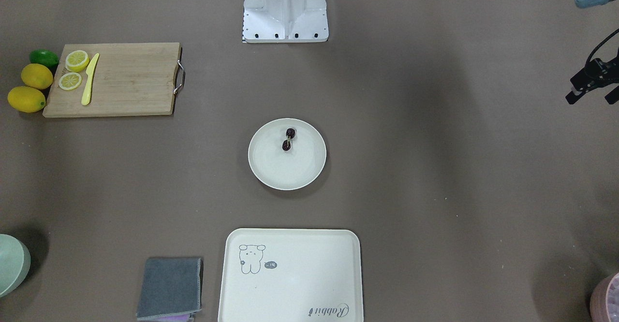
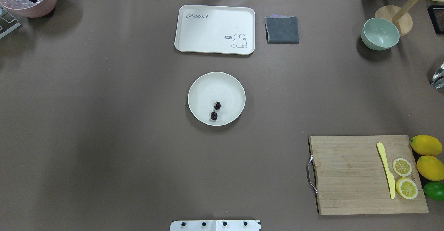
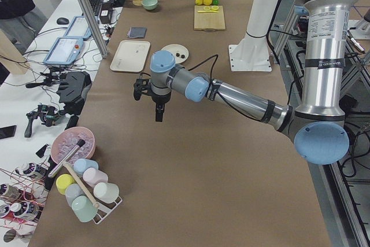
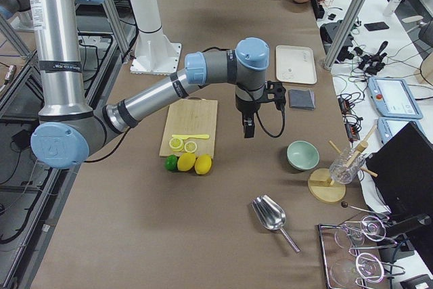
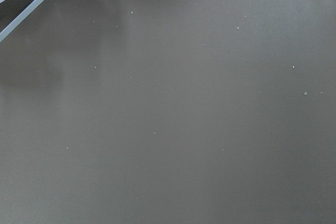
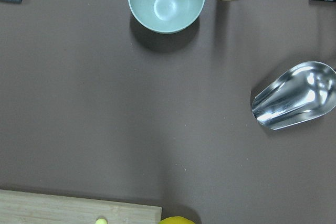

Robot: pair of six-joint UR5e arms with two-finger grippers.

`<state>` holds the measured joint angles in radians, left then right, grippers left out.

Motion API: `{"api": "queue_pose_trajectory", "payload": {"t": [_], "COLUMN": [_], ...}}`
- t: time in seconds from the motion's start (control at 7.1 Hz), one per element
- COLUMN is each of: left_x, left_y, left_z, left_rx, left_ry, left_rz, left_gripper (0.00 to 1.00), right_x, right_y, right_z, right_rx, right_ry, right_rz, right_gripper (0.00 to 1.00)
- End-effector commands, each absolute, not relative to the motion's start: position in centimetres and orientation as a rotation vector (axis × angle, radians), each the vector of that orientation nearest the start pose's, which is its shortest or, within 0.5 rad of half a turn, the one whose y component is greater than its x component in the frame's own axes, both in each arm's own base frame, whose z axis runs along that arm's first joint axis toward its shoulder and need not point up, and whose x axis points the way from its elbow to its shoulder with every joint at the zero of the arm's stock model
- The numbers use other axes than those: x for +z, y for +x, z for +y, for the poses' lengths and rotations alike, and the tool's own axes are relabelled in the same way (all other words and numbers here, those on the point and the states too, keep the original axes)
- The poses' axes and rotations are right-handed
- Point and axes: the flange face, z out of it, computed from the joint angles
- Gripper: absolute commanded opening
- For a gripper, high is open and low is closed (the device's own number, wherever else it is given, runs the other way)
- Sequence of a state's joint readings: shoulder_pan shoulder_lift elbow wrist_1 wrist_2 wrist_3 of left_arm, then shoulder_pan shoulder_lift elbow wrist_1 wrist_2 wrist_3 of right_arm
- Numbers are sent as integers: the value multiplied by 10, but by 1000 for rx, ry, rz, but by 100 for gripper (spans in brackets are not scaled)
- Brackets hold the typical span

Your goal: Place red cherry on plate

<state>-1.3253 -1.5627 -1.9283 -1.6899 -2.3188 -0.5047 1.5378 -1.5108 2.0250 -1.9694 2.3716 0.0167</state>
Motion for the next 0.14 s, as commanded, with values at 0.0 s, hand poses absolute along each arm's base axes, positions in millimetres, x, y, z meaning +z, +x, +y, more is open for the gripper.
{"api": "queue_pose_trajectory", "payload": {"t": [0.0], "left_x": [473], "left_y": [52], "left_z": [-488], "left_rx": [-64], "left_ry": [151], "left_rz": [845], "left_gripper": [98], "right_x": [449], "right_y": [47], "right_z": [-476], "right_rx": [-62], "right_ry": [94], "right_rz": [-802], "right_gripper": [99]}}
